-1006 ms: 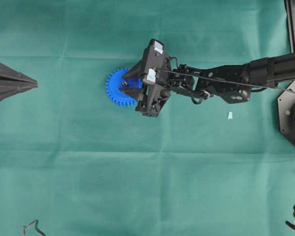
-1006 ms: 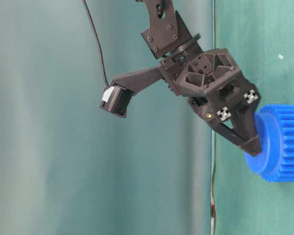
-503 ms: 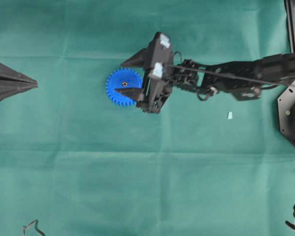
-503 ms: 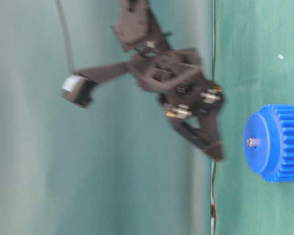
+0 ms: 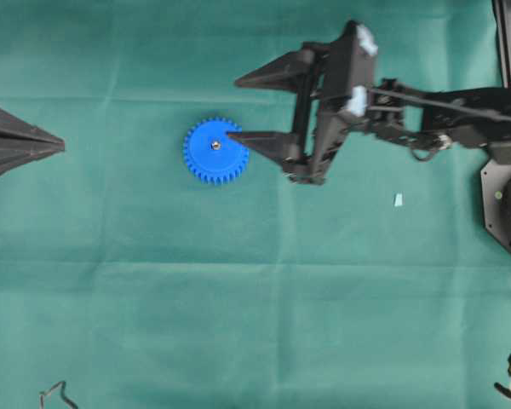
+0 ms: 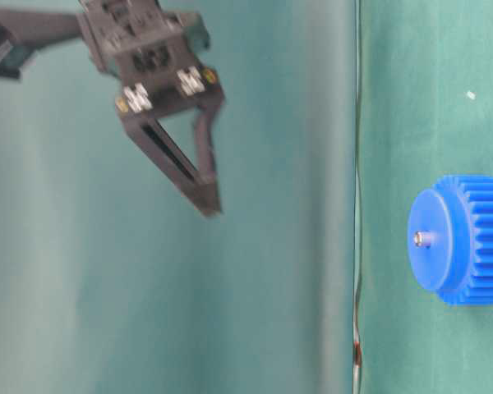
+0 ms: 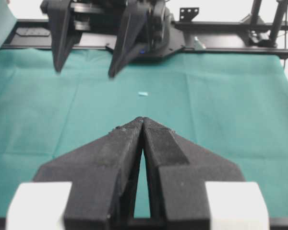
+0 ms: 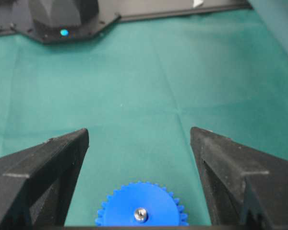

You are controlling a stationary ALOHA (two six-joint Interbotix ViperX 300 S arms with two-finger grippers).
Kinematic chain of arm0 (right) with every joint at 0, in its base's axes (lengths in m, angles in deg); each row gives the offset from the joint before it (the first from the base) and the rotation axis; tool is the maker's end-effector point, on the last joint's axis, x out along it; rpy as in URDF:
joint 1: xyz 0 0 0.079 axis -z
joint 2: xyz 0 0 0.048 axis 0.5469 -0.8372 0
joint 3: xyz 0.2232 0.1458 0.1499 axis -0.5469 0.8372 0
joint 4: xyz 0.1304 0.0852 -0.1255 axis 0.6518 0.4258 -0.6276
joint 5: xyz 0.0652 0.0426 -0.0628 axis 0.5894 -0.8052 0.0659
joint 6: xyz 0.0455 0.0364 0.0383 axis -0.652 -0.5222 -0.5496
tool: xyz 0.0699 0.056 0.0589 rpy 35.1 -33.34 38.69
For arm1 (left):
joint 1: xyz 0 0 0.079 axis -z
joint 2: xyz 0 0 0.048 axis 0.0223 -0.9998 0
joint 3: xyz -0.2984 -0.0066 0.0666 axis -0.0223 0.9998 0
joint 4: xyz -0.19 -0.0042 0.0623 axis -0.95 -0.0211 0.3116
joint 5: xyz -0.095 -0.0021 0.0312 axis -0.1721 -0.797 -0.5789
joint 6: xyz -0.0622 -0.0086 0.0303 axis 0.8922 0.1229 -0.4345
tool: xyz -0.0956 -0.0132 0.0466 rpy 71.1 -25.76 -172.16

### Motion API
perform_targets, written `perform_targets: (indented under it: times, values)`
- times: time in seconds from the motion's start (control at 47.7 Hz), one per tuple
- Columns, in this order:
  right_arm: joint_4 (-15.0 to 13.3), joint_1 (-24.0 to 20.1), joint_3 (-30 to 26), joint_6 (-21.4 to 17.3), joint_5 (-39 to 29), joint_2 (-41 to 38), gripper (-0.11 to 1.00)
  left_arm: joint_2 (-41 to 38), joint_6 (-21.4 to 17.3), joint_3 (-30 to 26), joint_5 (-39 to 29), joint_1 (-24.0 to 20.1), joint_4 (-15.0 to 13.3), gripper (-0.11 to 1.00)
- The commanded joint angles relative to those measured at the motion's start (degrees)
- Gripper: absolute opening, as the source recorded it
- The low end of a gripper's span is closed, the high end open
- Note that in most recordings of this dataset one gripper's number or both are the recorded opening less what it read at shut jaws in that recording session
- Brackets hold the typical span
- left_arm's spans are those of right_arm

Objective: Insert the shaft into the center hole of the gear.

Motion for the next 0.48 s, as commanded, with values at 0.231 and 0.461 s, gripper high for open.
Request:
perform_targets:
  times: [0.231, 0.461]
  values:
    - [-0.53, -0.09, 9.14, 0.09, 1.05, 15.21, 0.87, -0.26, 0.09, -0.97, 0.62, -0.09, 0.09, 0.0]
    - [-0.53, -0.09, 14.33, 0.09, 0.97, 22.68, 0.87, -0.26, 0.09, -0.97, 0.62, -0.09, 0.09, 0.0]
